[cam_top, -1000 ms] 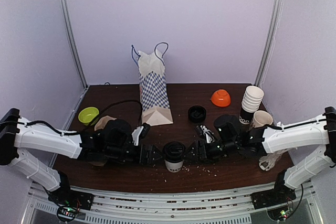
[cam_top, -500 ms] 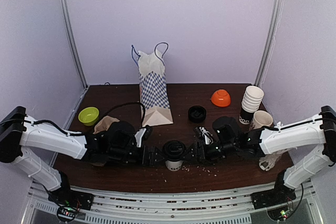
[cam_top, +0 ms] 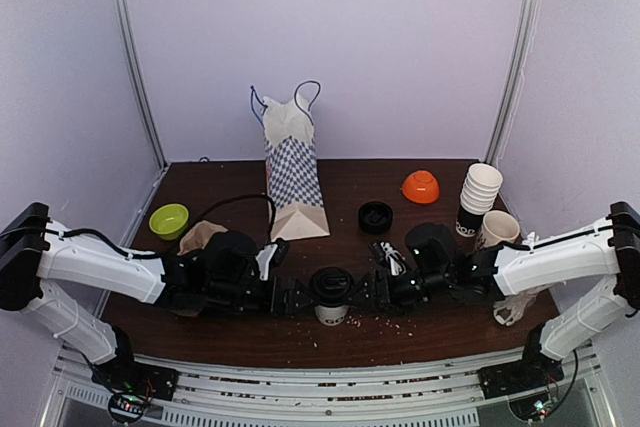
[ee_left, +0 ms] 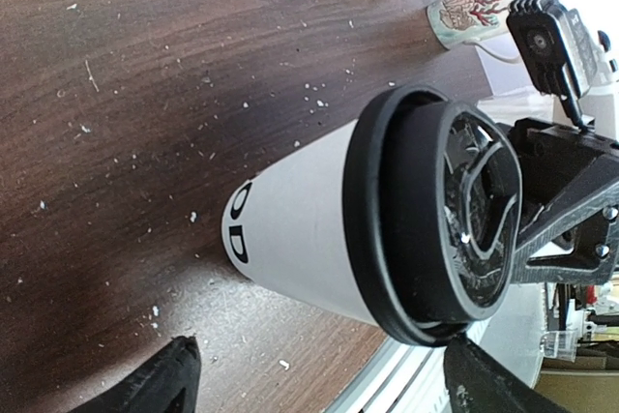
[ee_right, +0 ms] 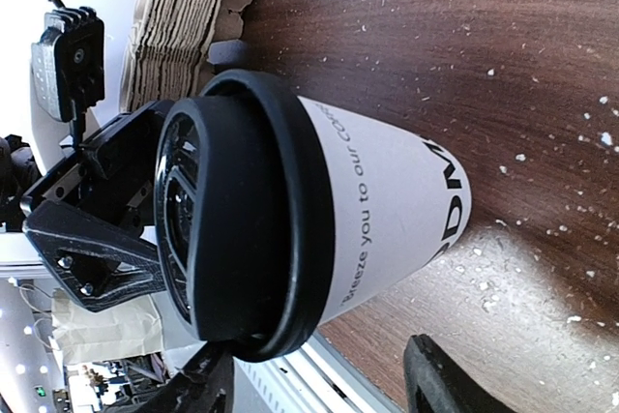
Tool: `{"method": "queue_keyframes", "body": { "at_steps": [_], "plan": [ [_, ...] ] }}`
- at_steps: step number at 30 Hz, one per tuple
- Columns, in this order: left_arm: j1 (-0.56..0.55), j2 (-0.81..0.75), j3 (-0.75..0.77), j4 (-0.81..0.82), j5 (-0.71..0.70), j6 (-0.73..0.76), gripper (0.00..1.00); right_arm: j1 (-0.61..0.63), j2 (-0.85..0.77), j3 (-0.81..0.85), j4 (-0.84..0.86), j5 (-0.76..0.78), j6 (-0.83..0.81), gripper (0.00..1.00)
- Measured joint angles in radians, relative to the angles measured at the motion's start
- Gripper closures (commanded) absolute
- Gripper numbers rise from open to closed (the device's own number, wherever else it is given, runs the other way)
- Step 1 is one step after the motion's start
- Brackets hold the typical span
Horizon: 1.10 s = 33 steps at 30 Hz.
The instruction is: Pack the takeout coffee
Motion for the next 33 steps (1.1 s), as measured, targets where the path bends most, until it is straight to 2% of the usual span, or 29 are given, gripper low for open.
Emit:
{"method": "queue_keyframes", "body": {
  "at_steps": [9, 15, 17, 20, 24, 29, 33],
  "plan": [
    [0.0, 0.01, -0.019, 0.053, 0.009, -0.028, 0.19, 0.0, 0.019, -0.028, 0.084, -0.012, 0.052, 0.49],
    [0.0, 0.023, -0.042, 0.116, 0.025, -0.042, 0.21, 0.0, 0.025, -0.045, 0.128, -0.019, 0.071, 0.5],
    [0.0, 0.025, -0.05, 0.134, 0.029, -0.047, 0.18, 0.0, 0.026, -0.05, 0.138, -0.02, 0.074, 0.46],
    [0.0, 0.024, -0.053, 0.135, 0.028, -0.045, 0.11, 0.0, 0.021, -0.051, 0.131, -0.018, 0.078, 0.32],
    [0.0, 0.011, -0.032, 0.07, 0.026, -0.02, 0.05, 0.001, 0.001, -0.027, 0.042, -0.014, 0.062, 0.2],
    [0.0, -0.01, 0.045, -0.05, 0.016, 0.03, 0.02, 0.0, -0.042, 0.071, -0.079, -0.011, 0.015, 0.15],
    [0.0, -0.041, 0.101, -0.077, 0.014, 0.058, 0.02, -0.013, -0.079, 0.134, -0.109, -0.007, -0.017, 0.15]
  ]
}}
